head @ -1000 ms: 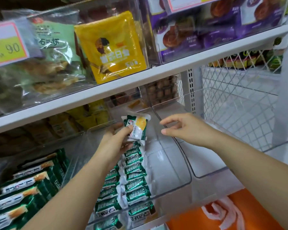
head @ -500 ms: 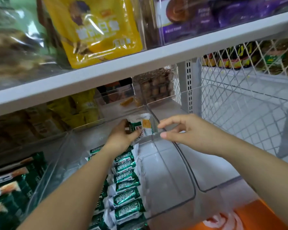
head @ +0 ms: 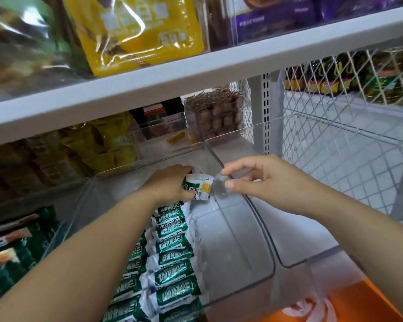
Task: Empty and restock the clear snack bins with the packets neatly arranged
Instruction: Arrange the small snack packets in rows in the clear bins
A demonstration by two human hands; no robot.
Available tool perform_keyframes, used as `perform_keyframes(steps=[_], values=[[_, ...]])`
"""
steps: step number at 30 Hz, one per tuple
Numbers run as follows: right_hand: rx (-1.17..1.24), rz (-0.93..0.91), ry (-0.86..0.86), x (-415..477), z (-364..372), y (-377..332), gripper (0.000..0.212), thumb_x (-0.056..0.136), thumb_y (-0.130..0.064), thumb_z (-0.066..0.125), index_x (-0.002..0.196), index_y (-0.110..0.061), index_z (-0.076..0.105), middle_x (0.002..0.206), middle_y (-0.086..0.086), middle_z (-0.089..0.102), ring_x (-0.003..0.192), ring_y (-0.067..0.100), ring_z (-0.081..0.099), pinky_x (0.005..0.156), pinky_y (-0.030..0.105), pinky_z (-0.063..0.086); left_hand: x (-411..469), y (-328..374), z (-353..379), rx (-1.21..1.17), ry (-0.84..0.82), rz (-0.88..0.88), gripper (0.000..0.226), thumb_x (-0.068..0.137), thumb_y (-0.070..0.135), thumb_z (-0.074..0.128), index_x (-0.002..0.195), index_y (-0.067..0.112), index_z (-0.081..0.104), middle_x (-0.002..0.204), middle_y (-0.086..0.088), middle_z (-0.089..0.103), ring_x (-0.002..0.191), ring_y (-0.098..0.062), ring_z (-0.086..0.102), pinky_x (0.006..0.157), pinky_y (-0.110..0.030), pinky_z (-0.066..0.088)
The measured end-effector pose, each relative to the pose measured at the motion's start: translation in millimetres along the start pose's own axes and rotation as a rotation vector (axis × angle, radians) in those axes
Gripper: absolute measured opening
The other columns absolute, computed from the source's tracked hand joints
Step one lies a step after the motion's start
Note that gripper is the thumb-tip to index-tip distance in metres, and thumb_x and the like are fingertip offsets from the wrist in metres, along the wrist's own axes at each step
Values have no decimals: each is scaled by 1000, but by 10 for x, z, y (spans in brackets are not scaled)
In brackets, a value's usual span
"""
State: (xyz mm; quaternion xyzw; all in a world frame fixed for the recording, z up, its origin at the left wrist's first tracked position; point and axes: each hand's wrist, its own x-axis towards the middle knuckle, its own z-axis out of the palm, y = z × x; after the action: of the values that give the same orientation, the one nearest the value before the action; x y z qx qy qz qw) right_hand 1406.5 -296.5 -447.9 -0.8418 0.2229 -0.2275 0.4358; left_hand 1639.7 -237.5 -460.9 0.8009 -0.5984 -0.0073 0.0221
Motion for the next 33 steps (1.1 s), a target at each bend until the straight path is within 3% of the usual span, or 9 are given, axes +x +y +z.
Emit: perform_keyframes(steps=[2,5,7,9,11,14,20,25,33], values=[[0,-3,-1,-7,3,1,22,78,-50,68,98,-43,68,113,2,68,90,23,66,93,48,50,45,-9,-27,26,-53,-3,46,86,39,65,127,27,48,121,-1,56,94,-16,50,75,-30,38],[22,-17,-7,-22,-1,-1,18,82,-42,67,99,-36,69,112,-11,67,88,9,63,95,33,50,58,-44,-89,-94,-65,-51,66,89,38,65,145,27,32,143,0,44,120,-20,49,91,-28,40],[26,-18,-6,-28,-3,-7,16,83,-39,67,99,-34,69,113,-16,66,88,6,62,93,26,48,19,-70,-144,-269,22,-67,71,86,34,69,143,30,28,137,5,49,108,-13,53,84,-23,44],[19,-12,-4,-23,0,-8,17,83,-40,66,99,-35,69,116,-13,65,89,4,62,95,27,48,-11,-104,-185,-401,121,-42,72,83,24,73,140,25,29,112,17,51,88,1,52,67,-7,43],[17,-4,-2,-19,1,-7,17,82,-42,66,98,-37,69,116,-11,65,89,3,62,96,29,48,-28,-117,-203,-432,161,-26,66,83,20,72,136,22,32,100,20,47,81,4,49,58,-4,41],[23,-1,0,-26,9,-12,14,82,-42,66,95,-39,69,115,-8,66,89,3,62,97,31,48,-20,-129,-161,-424,103,-11,48,82,25,72,118,35,41,111,10,57,91,-4,55,76,-17,48],[11,-10,4,-26,20,-6,13,83,-42,66,96,-39,69,114,-6,66,88,9,63,95,31,49,-25,-80,-67,-299,17,41,28,88,27,65,114,30,55,111,7,58,97,-10,56,81,-29,46],[23,-10,15,-9,32,14,14,82,-43,66,95,-38,69,112,-9,66,88,10,62,95,36,50,-12,-61,-48,-248,38,26,29,90,30,64,118,26,56,107,11,43,98,-7,44,76,-24,34],[52,-36,13,-18,37,14,10,84,-38,65,94,-37,69,115,-17,63,89,14,63,95,34,49,-21,-97,11,-409,83,-27,17,92,32,62,106,30,53,109,11,50,100,-7,47,67,-9,32]])
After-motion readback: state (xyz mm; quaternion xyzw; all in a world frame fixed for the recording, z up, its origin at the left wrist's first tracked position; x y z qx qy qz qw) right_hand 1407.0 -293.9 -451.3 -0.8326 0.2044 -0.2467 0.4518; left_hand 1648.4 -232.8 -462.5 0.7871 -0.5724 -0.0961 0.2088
